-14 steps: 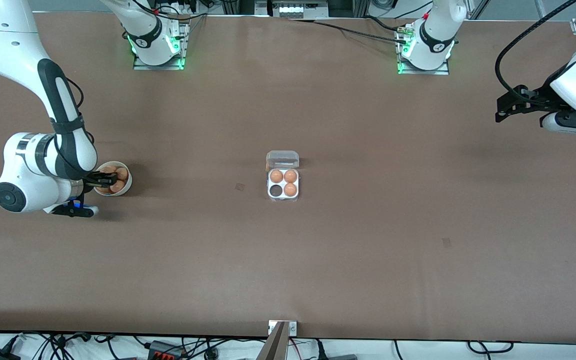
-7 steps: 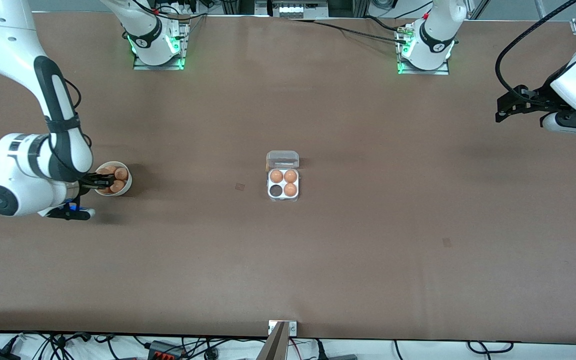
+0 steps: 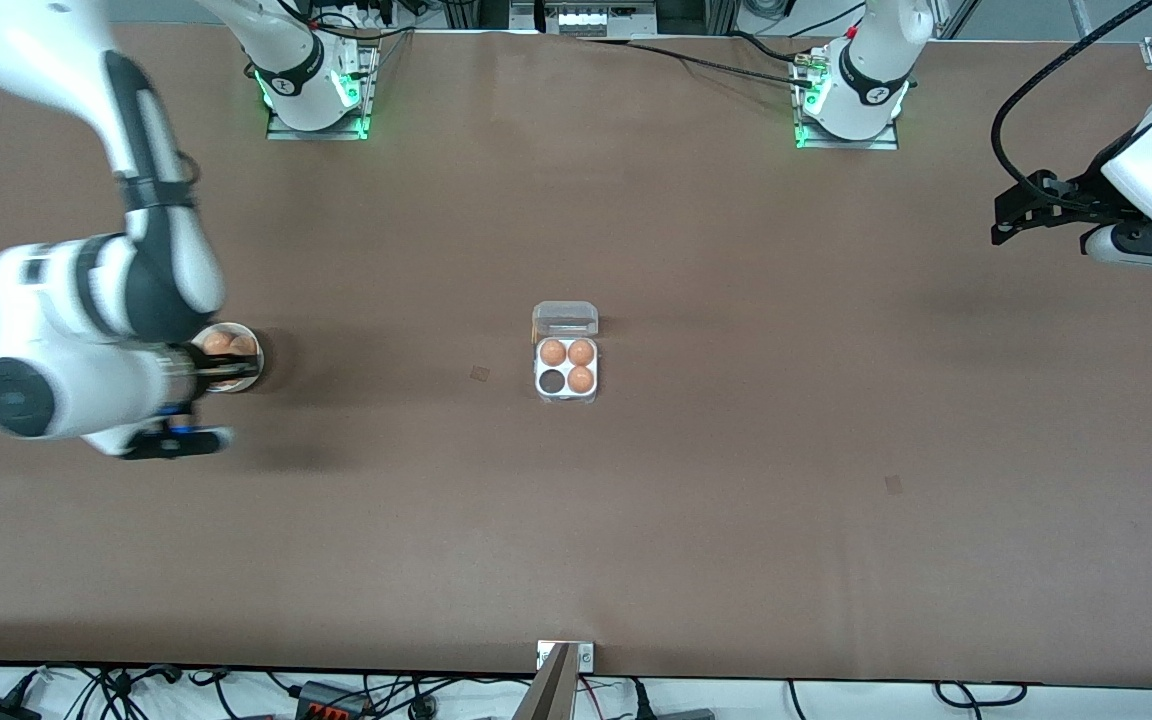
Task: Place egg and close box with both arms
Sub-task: 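Carry the egg with the right gripper to the clear egg box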
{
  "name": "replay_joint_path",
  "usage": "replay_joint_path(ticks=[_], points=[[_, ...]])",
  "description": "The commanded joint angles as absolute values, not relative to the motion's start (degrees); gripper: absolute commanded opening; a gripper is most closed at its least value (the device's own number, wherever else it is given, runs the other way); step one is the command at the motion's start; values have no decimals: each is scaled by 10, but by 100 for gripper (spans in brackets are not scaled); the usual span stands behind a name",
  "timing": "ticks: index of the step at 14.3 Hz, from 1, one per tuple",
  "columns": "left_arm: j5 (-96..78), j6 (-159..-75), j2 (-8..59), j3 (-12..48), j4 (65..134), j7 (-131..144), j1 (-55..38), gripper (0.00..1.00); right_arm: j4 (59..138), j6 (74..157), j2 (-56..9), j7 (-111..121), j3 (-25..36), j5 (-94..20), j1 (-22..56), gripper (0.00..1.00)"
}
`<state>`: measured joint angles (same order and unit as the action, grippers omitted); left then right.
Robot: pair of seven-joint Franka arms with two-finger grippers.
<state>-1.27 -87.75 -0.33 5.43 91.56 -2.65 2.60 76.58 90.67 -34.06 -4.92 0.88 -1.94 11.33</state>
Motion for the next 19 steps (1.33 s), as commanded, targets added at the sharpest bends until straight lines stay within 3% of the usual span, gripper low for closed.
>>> replay_joint_path(ticks=[1,4,6,10,19], points=[[-20,-864,4,55,896,-34,30,100,751,945,-357,-127,13,-33,184,21],[-20,-864,4,55,896,-34,30,100,748,1018,-373,-187,8,-46,244,21],[-20,-864,4,55,896,-34,30,100,741,1041,-393,-212,-2,-121,255,21],[-20,-864,4,55,896,-34,30,100,689,1066,-448,-216,-5,-156,286,21],[-20,-865,4,55,896,-34,30,100,657,1127,-513,-236,-30,-181,318,21]])
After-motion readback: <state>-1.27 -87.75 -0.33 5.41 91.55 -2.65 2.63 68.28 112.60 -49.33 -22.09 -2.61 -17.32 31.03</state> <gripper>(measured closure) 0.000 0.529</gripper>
